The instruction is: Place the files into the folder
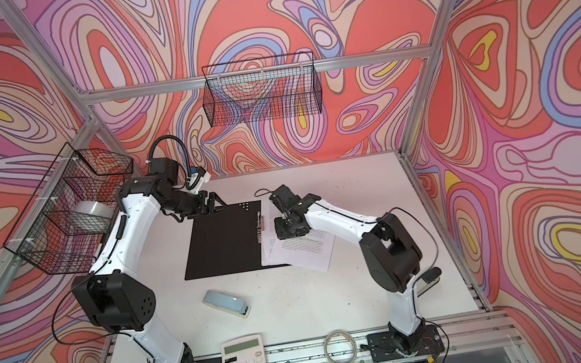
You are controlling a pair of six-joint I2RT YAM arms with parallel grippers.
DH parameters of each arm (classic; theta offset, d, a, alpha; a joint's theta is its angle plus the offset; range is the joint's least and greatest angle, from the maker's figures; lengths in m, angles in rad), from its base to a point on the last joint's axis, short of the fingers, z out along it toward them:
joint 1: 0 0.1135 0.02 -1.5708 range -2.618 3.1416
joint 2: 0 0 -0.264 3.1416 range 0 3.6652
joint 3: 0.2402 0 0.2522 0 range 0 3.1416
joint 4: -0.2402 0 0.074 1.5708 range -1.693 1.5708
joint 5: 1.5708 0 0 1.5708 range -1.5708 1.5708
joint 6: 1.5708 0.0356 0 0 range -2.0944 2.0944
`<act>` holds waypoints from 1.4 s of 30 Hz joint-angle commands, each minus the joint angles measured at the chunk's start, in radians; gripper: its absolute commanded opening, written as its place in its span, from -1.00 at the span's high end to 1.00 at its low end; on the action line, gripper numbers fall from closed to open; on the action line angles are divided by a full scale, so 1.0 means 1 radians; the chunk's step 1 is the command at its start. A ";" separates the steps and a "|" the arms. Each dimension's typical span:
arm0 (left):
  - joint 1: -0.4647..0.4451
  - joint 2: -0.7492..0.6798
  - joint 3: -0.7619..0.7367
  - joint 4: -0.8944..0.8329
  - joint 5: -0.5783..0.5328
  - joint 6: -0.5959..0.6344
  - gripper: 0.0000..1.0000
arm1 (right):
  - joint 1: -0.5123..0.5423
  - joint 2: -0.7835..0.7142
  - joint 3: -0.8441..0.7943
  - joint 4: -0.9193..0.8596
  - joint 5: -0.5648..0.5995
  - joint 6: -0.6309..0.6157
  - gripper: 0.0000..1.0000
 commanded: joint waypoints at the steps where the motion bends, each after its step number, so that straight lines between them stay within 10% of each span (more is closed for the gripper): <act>1: 0.002 -0.077 -0.010 -0.045 -0.013 0.081 -0.62 | -0.128 -0.135 -0.132 0.093 -0.013 0.110 0.13; 10: -0.001 -0.162 -0.158 0.034 -0.007 0.085 -0.78 | -0.332 -0.181 -0.307 0.158 -0.120 0.170 0.02; 42: -0.001 0.005 -0.150 0.128 0.020 -0.108 -0.83 | -0.390 0.084 -0.214 0.194 -0.207 0.016 0.01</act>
